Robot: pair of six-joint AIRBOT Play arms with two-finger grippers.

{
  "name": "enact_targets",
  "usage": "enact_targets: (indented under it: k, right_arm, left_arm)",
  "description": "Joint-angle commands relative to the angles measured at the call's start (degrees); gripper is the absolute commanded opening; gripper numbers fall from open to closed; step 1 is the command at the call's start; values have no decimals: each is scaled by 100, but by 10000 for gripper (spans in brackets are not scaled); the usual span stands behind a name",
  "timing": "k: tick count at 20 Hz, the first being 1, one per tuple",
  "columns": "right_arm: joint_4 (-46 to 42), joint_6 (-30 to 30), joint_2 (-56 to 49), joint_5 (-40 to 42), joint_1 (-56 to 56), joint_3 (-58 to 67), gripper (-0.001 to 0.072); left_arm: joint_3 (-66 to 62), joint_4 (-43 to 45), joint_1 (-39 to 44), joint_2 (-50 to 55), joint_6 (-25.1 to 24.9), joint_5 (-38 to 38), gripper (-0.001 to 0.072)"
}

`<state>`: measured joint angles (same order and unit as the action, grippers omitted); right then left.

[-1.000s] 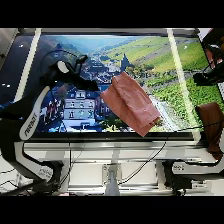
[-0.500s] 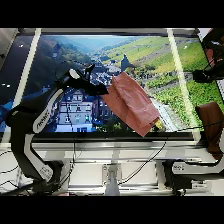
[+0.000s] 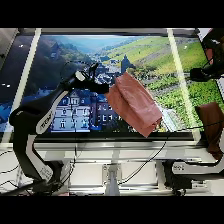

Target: Fold the clothes and pants, and hang the long-sleeved shirts on hangers.

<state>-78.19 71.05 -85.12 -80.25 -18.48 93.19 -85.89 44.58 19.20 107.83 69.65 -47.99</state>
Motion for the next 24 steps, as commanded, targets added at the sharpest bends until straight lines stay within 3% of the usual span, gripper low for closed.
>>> enact_targets:
  k: [1, 3, 6, 10, 13, 16, 21, 24]
  right_arm:
    - [863, -166, 0, -376, 4, -4, 9]
    - [1311, -562, 2, -656, 98, -15, 8]
    - [1375, -581, 11, -632, 446, -15, 8]
    - [1733, -839, 13, -501, 1139, -323, 9]
    - [1757, -817, 46, -251, 1602, -1294, 8]
    - [2096, -750, 603, 330, 1714, -2334, 7]
    - [2098, -713, 2315, 826, 1475, -3668, 8]
    - [2660, -122, 3128, 1215, 1467, -4927, 8]
  left_arm:
    - [-4, 17, 9, -413, -258, -48, 11]
    - [-2, 225, 17, -909, -365, -96, 10]
    - [-2, 848, 17, -1757, -247, -417, 11]
    - [-2, 2229, -28, -2695, 739, -962, 11]
    - [240, 2959, -26, -3029, 1167, -1572, 10]
    - [1051, 3305, -44, -3672, 1722, -1104, 10]
    - [2765, 3482, -109, -5582, 1759, -767, 10]
    - [4201, 3552, -129, -6430, 1915, -358, 10]
